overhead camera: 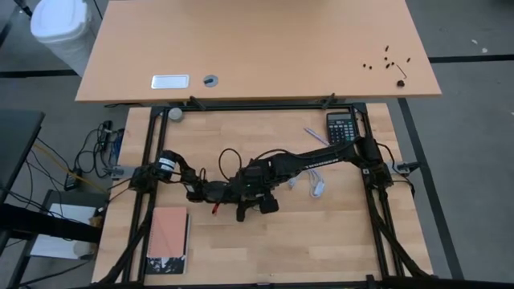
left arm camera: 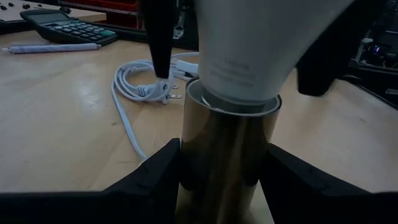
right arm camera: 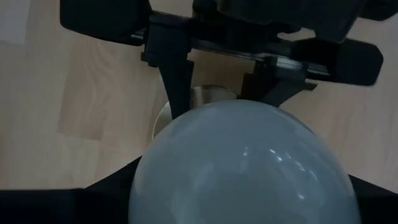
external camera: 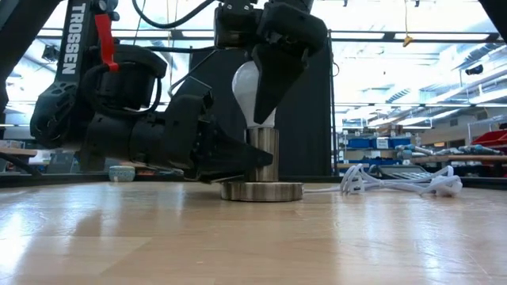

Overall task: Screw lightbulb
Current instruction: Insert the lightbulb on the lamp

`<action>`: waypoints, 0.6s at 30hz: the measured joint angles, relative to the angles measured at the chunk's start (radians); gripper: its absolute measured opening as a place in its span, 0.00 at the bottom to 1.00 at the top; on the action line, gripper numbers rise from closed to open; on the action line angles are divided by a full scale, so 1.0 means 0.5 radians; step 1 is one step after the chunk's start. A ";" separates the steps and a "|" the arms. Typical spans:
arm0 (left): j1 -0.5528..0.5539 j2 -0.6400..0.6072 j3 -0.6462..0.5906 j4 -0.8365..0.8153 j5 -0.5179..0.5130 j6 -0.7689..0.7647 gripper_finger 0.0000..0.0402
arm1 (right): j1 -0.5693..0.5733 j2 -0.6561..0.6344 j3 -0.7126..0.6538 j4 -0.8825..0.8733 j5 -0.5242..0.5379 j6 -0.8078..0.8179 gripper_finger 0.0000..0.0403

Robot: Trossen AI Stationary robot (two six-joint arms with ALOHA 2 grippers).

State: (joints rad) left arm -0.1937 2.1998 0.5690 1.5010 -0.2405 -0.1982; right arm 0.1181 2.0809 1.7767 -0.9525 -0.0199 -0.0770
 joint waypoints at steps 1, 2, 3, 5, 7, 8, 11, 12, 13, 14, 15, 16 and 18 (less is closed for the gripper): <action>-0.004 0.000 0.000 0.000 0.000 -0.002 0.48 | 0.004 -0.001 0.000 -0.004 0.012 0.009 0.65; -0.008 0.000 0.000 0.000 0.000 -0.002 0.48 | 0.007 -0.001 0.000 -0.004 0.015 0.020 0.65; -0.013 0.000 0.000 -0.001 -0.001 -0.003 0.48 | 0.008 -0.001 0.000 -0.005 0.015 0.036 0.65; -0.022 0.000 0.001 -0.010 -0.004 -0.006 0.48 | 0.008 -0.001 0.000 -0.021 0.015 0.081 0.66; -0.030 0.000 0.000 -0.012 -0.006 -0.006 0.48 | 0.008 -0.001 0.000 -0.029 0.015 0.138 0.67; -0.031 0.000 0.000 -0.012 -0.011 -0.005 0.48 | 0.008 -0.001 0.001 -0.030 0.015 0.167 0.67; -0.033 0.000 0.000 -0.006 -0.032 -0.014 0.48 | 0.008 -0.001 0.002 -0.039 0.024 0.273 0.66; -0.033 0.000 0.000 -0.002 -0.040 -0.030 0.48 | 0.011 -0.001 0.002 -0.039 0.040 0.330 0.66; -0.033 0.001 0.000 0.004 -0.048 -0.039 0.48 | 0.015 -0.002 0.002 -0.040 0.059 0.384 0.66; -0.033 0.001 -0.001 0.009 -0.055 -0.038 0.48 | 0.020 -0.002 0.002 -0.040 0.081 0.438 0.65; -0.035 0.002 -0.001 0.014 -0.066 -0.038 0.48 | 0.023 -0.002 0.002 -0.039 0.103 0.499 0.65; -0.036 0.002 -0.002 0.014 -0.076 -0.037 0.48 | 0.026 -0.002 0.002 -0.037 0.121 0.555 0.65; -0.037 0.002 -0.002 0.015 -0.092 -0.040 0.48 | 0.035 -0.002 0.002 -0.036 0.153 0.680 0.65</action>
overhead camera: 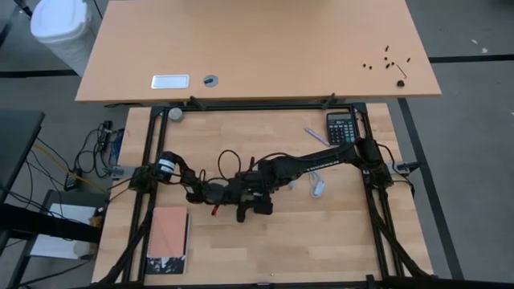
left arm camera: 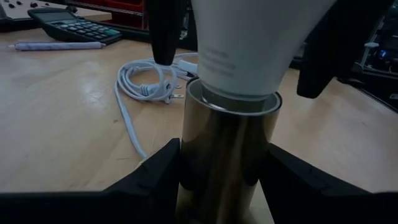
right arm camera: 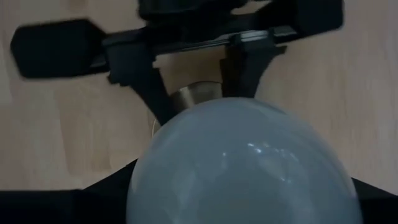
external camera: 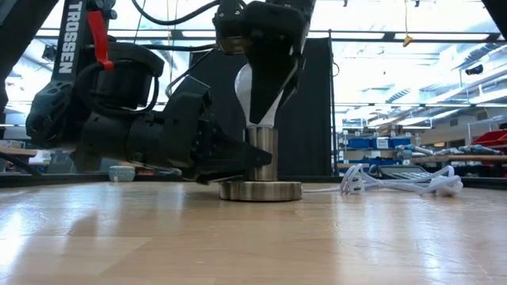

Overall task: Screw lightbulb
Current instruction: Insert the lightbulb on the lamp

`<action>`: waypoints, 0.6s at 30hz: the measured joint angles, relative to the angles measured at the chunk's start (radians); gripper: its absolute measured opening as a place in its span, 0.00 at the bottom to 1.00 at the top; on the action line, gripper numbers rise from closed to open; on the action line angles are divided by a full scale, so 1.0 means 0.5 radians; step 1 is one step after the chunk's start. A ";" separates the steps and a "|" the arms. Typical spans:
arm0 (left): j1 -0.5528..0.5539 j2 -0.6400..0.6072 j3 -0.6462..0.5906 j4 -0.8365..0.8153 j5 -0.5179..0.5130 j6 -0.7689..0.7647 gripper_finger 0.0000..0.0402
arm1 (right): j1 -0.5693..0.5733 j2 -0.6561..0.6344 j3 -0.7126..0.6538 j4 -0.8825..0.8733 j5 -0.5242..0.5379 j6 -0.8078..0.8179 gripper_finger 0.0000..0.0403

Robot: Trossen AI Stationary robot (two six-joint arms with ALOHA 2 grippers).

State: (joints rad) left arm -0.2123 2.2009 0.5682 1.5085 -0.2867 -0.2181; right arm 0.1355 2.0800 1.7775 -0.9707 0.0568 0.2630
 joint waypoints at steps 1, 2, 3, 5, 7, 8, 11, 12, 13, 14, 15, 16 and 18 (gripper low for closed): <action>0.000 0.000 0.000 0.001 -0.014 -0.002 0.48 | 0.005 0.000 0.000 -0.001 0.023 0.060 0.66; 0.000 0.000 0.000 0.003 -0.024 -0.007 0.48 | 0.012 0.000 0.000 0.000 0.048 0.120 0.66; 0.000 0.000 0.000 0.006 -0.036 -0.014 0.48 | 0.018 0.000 0.000 0.001 0.070 0.176 0.66; 0.000 0.000 0.000 0.019 -0.054 -0.040 0.48 | 0.028 0.000 0.000 0.002 0.126 0.306 0.67; 0.000 0.000 -0.002 0.021 -0.064 -0.044 0.48 | 0.033 0.000 0.000 0.002 0.180 0.448 0.66; 0.000 0.000 -0.002 0.022 -0.067 -0.043 0.48 | 0.032 0.000 0.000 0.002 0.186 0.514 0.66; 0.001 0.000 -0.002 0.024 -0.069 -0.044 0.48 | 0.031 0.000 0.000 0.007 0.196 0.668 0.66; 0.001 0.000 -0.002 0.024 -0.070 -0.044 0.48 | 0.031 0.000 0.000 0.016 0.205 0.702 0.66; 0.001 0.000 -0.002 0.024 -0.069 -0.044 0.48 | 0.031 0.000 0.000 0.034 0.214 0.720 0.66; 0.001 0.000 -0.002 0.023 -0.069 -0.043 0.48 | 0.031 0.000 0.000 0.061 0.220 0.723 0.66; 0.001 0.000 -0.002 0.024 -0.069 -0.043 0.48 | 0.030 0.000 0.000 0.093 0.222 0.714 0.66; 0.001 0.000 -0.002 0.023 -0.068 -0.044 0.48 | 0.029 0.000 0.000 0.134 0.219 0.686 0.67; 0.001 0.000 -0.002 0.023 -0.068 -0.044 0.48 | 0.028 0.000 0.000 0.166 0.213 0.642 0.68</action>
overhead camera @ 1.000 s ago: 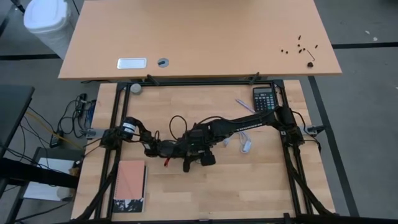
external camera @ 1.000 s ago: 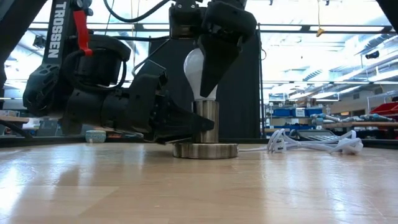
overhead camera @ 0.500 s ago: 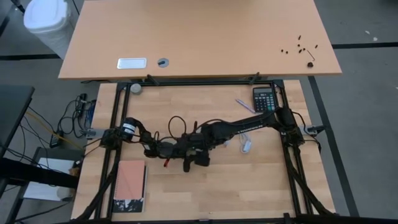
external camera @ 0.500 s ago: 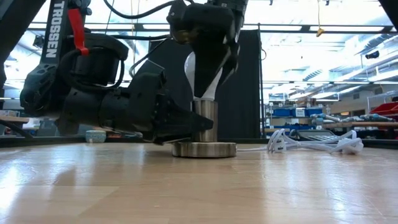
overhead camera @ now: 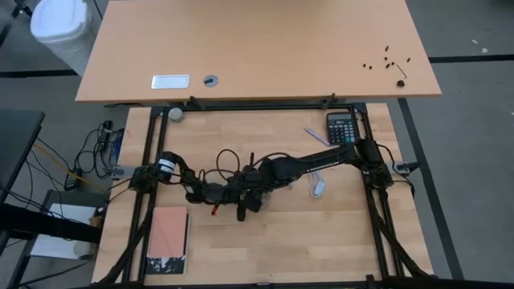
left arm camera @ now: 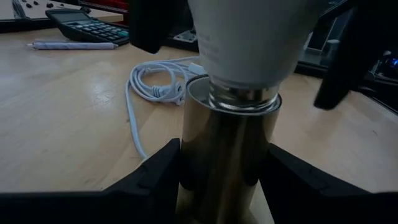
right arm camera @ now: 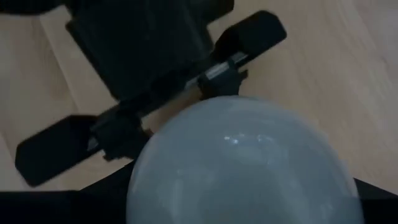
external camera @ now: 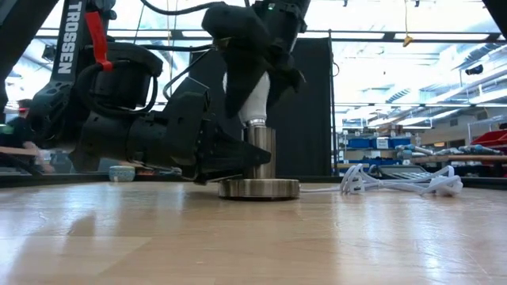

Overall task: Screw lightbulb
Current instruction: Insert the lightbulb on the lamp

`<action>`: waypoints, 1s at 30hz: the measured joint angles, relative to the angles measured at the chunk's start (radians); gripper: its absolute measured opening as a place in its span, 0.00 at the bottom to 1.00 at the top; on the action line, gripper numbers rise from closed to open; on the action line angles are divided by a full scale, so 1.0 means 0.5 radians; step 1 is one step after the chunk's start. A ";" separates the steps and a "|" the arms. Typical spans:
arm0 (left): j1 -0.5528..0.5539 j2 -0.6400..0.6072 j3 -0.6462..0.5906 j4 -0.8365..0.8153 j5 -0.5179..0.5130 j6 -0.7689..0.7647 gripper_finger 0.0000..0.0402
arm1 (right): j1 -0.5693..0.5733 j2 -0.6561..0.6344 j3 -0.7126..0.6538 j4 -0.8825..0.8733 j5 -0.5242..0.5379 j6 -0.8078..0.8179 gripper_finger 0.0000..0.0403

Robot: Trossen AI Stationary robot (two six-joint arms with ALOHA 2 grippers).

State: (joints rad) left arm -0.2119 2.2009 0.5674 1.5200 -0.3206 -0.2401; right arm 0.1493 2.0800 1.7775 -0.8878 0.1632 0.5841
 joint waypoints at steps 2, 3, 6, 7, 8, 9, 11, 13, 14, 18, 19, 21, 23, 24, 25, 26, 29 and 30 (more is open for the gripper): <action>0.000 0.000 0.001 0.000 0.000 0.000 0.48 | 0.002 0.000 0.000 -0.038 -0.017 -0.025 0.70; 0.000 0.000 0.001 0.000 0.000 0.000 0.48 | 0.001 0.000 0.000 -0.078 -0.029 -0.039 0.71; 0.000 0.000 0.002 -0.001 0.000 -0.001 0.48 | -0.005 0.000 0.000 -0.175 -0.048 -0.054 0.73; 0.000 0.000 0.001 -0.001 0.000 -0.001 0.48 | -0.008 0.000 0.000 -0.183 -0.047 -0.054 0.74; 0.000 0.000 0.002 -0.001 0.001 0.000 0.48 | -0.009 0.000 0.000 -0.184 -0.047 -0.061 0.75; 0.000 0.000 0.002 -0.001 0.001 -0.001 0.48 | -0.010 -0.001 0.000 -0.183 -0.047 -0.069 0.75; 0.000 0.000 0.002 -0.002 0.001 0.000 0.48 | -0.009 -0.006 0.000 -0.191 -0.048 -0.084 0.76; 0.000 0.000 0.002 -0.008 0.002 0.000 0.48 | 0.005 -0.019 0.002 -0.221 -0.050 -0.092 0.77; 0.000 0.000 0.002 -0.009 0.002 0.000 0.48 | 0.013 -0.027 0.002 -0.262 -0.051 -0.097 0.77; 0.000 0.000 0.002 -0.010 0.003 0.000 0.48 | 0.040 -0.039 0.004 -0.351 -0.051 -0.098 0.77; 0.000 0.000 0.002 -0.010 0.003 0.000 0.48 | 0.047 -0.039 0.003 -0.362 -0.051 -0.094 0.77; 0.000 0.000 0.002 -0.010 0.005 0.002 0.48 | 0.062 -0.045 0.005 -0.378 -0.049 -0.091 0.77; -0.001 0.000 0.002 -0.012 0.005 0.004 0.48 | 0.078 -0.052 0.029 -0.449 -0.013 -0.091 0.77; 0.000 0.000 0.002 -0.012 0.005 0.004 0.48 | 0.084 -0.053 0.055 -0.474 0.000 -0.091 0.77; 0.000 0.000 0.002 -0.012 0.006 0.004 0.48 | 0.090 -0.054 0.088 -0.521 0.015 -0.092 0.77; 0.000 0.000 0.002 -0.013 0.006 0.004 0.48 | 0.094 -0.055 0.126 -0.588 0.039 -0.107 0.77; 0.000 0.000 0.002 -0.012 0.006 0.006 0.48 | 0.104 -0.062 0.229 -0.694 0.111 -0.239 0.77; 0.000 0.000 0.002 -0.013 0.007 0.005 0.48 | 0.105 -0.066 0.252 -0.694 0.126 -0.319 0.77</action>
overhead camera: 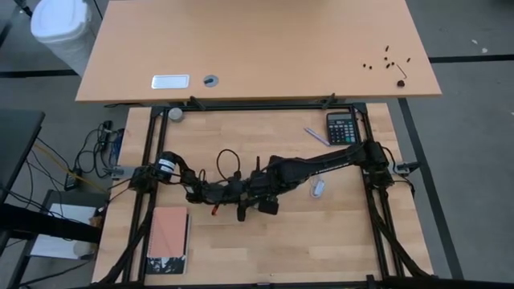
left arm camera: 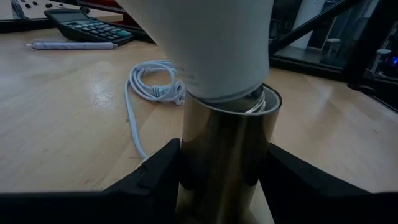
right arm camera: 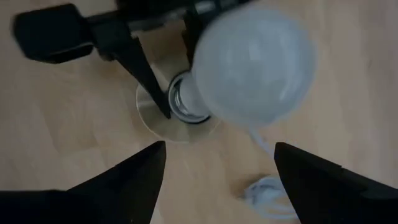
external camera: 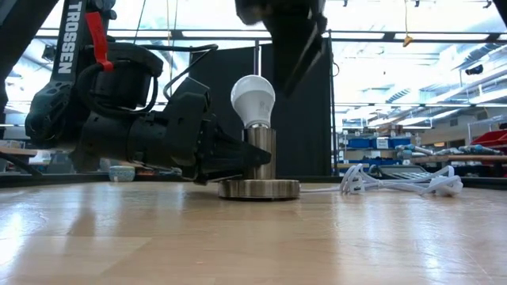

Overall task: Screw lightbulb
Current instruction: Insert the lightbulb on the lamp

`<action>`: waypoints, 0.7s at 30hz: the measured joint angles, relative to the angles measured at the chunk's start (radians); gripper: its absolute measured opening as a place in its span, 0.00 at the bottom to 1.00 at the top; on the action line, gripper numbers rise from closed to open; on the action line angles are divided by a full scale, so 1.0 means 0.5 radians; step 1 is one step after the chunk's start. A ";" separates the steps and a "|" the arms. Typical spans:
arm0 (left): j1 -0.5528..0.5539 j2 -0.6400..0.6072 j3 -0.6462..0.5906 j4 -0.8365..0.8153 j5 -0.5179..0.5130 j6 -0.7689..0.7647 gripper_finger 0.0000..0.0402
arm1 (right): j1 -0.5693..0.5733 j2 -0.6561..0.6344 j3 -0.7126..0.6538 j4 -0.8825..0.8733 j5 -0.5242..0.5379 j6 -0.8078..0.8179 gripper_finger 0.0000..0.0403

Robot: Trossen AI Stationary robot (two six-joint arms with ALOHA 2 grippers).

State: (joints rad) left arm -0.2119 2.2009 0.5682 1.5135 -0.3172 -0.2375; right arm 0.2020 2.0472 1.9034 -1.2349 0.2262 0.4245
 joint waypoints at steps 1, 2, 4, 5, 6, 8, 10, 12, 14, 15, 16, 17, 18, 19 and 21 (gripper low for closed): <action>0.000 0.000 0.000 -0.001 0.000 -0.001 0.48 | -0.005 -0.006 0.019 0.000 0.004 -0.079 0.77; 0.000 0.000 0.000 -0.001 0.002 -0.001 0.48 | -0.018 -0.010 0.035 0.001 -0.004 -0.161 0.77; 0.000 0.000 0.000 -0.001 0.019 -0.001 0.48 | -0.070 -0.015 0.068 0.000 -0.082 -0.316 0.77; 0.000 0.000 0.000 0.000 0.028 -0.001 0.48 | -0.111 -0.020 0.081 -0.015 -0.140 -0.372 0.77; 0.000 0.000 0.000 0.000 0.031 -0.001 0.48 | -0.156 -0.026 0.087 -0.023 -0.200 -0.421 0.77; -0.001 0.000 0.000 0.000 0.031 0.000 0.48 | -0.240 -0.035 0.094 -0.005 -0.317 -0.510 0.77; -0.001 0.000 0.000 -0.001 0.031 0.007 0.48 | -0.310 -0.037 0.094 -0.040 -0.434 -0.596 0.78; -0.001 0.000 0.000 -0.002 0.032 0.023 0.48 | -0.363 -0.037 0.094 -0.032 -0.557 -0.660 0.78; -0.001 0.000 0.000 -0.005 0.034 0.042 0.48 | -0.401 -0.037 0.094 -0.032 -0.679 -0.708 0.80; -0.001 0.000 0.000 -0.008 0.034 0.044 0.48 | -0.417 -0.037 0.094 -0.032 -0.724 -0.727 0.80; -0.001 0.000 0.000 -0.010 0.034 0.045 0.48 | -0.429 -0.037 0.094 -0.033 -0.758 -0.747 0.81; -0.001 0.000 0.000 -0.010 0.034 0.046 0.48 | -0.439 -0.037 0.094 -0.034 -0.783 -0.760 0.82; -0.001 0.000 0.000 -0.011 0.034 0.046 0.48 | -0.447 -0.037 0.094 -0.034 -0.801 -0.782 0.83; -0.001 0.000 0.000 -0.011 0.034 0.046 0.48 | -0.454 -0.037 0.094 -0.030 -0.818 -0.812 0.85; -0.001 0.000 0.000 -0.011 0.034 0.046 0.48 | -0.460 -0.037 0.093 -0.005 -0.831 -0.872 0.87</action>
State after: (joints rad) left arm -0.2123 2.2009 0.5682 1.5078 -0.3004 -0.2146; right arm -0.0283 2.0285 1.9499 -1.2372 -0.1895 -0.0115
